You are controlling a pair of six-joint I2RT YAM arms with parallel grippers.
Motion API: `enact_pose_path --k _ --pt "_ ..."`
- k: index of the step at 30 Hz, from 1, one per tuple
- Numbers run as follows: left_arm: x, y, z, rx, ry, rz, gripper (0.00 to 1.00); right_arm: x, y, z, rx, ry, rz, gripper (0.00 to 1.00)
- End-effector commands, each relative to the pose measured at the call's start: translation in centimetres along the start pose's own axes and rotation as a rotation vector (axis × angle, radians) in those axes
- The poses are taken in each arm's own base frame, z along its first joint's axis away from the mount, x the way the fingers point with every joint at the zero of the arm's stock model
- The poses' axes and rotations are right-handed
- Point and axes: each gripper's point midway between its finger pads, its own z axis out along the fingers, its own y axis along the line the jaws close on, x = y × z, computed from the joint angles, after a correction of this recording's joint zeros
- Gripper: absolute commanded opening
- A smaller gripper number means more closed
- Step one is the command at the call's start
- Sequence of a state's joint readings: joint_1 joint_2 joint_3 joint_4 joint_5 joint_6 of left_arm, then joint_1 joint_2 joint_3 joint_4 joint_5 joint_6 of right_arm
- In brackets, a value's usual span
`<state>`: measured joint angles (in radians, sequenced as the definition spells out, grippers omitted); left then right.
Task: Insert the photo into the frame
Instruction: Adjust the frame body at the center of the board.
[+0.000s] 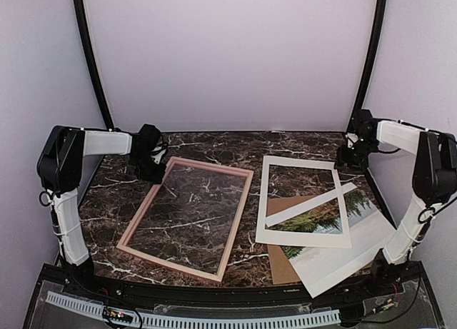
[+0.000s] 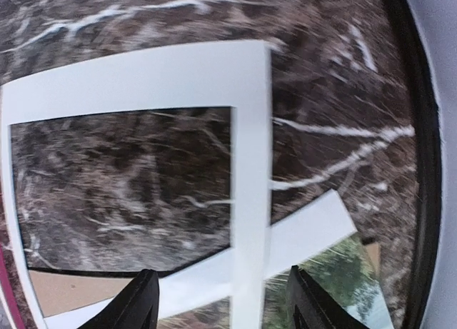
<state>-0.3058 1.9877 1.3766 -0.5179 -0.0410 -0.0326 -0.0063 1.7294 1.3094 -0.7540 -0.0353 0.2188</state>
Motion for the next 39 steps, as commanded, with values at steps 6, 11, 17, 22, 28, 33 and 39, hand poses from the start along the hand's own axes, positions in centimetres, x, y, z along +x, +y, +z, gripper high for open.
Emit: enact_pose_path --k 6,11,17,22,28,33,39 --pt "0.2 -4.2 0.1 0.229 0.010 0.249 0.05 -2.1 19.5 -0.3 -0.484 -0.080 -0.381 0.68" --pt "-0.3 -5.6 0.0 0.263 -0.010 0.305 0.05 0.0 26.7 1.6 -0.620 -0.014 -0.535 0.78" --pt "-1.4 -7.2 -0.2 0.283 -0.050 0.359 0.05 2.9 31.6 2.9 -0.752 0.060 -0.658 0.82" --pt "-2.4 -7.2 -0.2 0.271 -0.074 0.374 0.09 5.5 33.1 3.7 -0.815 0.126 -0.715 0.82" --pt "-2.8 -6.9 0.1 0.249 -0.075 0.368 0.16 8.5 34.4 4.4 -0.814 0.177 -0.782 0.80" --pt "-2.9 -6.6 0.0 0.232 -0.072 0.357 0.27 9.7 34.4 5.9 -0.753 0.202 -0.813 0.75" --pt "-3.1 -6.6 -0.2 0.231 -0.069 0.342 0.39 10.3 33.8 7.2 -0.683 0.210 -0.842 0.70"
